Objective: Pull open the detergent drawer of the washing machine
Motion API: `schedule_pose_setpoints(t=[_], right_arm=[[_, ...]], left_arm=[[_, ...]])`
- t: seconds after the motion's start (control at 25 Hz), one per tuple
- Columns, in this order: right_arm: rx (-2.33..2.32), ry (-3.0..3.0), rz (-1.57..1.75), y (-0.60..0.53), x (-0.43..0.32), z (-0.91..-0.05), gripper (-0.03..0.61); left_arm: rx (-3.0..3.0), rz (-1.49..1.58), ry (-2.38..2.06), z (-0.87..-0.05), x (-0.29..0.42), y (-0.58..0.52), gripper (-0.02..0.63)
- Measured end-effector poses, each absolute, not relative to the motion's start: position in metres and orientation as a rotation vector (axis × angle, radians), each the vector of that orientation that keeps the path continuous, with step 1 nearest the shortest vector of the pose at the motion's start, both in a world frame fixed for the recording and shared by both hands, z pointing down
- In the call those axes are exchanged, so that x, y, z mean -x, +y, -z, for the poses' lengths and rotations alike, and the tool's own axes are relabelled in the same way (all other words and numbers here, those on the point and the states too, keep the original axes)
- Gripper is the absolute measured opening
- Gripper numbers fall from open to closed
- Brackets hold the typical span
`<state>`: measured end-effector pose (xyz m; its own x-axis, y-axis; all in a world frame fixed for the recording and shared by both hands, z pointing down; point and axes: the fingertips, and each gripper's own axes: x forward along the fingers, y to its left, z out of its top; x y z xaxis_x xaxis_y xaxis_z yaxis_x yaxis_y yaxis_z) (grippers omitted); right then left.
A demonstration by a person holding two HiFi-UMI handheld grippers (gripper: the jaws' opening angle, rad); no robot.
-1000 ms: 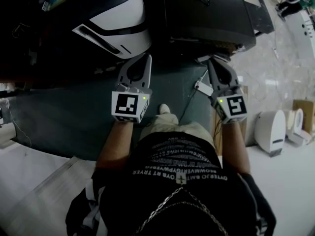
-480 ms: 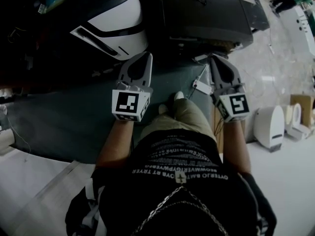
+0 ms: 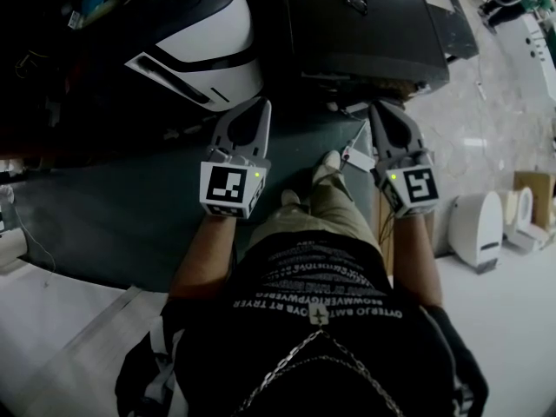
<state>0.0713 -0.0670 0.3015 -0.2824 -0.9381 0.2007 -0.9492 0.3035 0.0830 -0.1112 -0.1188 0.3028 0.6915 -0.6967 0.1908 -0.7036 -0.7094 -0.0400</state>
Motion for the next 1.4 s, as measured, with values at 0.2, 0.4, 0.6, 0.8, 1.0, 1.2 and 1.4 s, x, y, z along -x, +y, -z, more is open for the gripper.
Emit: schedule_pose_setpoints(t=[0.2,0.4,0.6,0.8,1.0,1.2,1.4], right_arm=[[-1.748,-2.338,-0.112,-0.085,-0.089,-0.308,0.002],[-1.731,-2.355,-0.169,-0.112,-0.11,-0.323,0.002],[-1.702,-2.364,-0.215,-0.138,-0.129,-0.342,0.002],[-1.667,-2.387,-0.276,-0.156,-0.141,-0.36,0.002],[-1.643,-2.39,-0.308,-0.171,-0.152,-0.381,0.002],[-1.619,-2.382,-0.345,-0.183,-0.16,-0.407,0.002],[-1.586,-2.373,-0.391,-0.189,-0.164,-0.435,0.002]], left_arm=[[-2.837,-0.312,-1.156,-0.31,0.095,-0.137,0.005],[-2.821,-0.377,-1.199,-0.324,0.08,-0.166,0.004],[-2.787,-0.402,-1.184,-0.343,0.062,-0.187,0.004],[-2.747,-0.434,-1.181,-0.363,0.047,-0.203,0.004],[-2.715,-0.474,-1.208,-0.384,0.039,-0.217,0.004],[-2.695,-0.523,-1.21,-0.411,0.035,-0.226,0.004],[-2.673,-0.569,-1.201,-0.438,0.032,-0.23,0.005]])
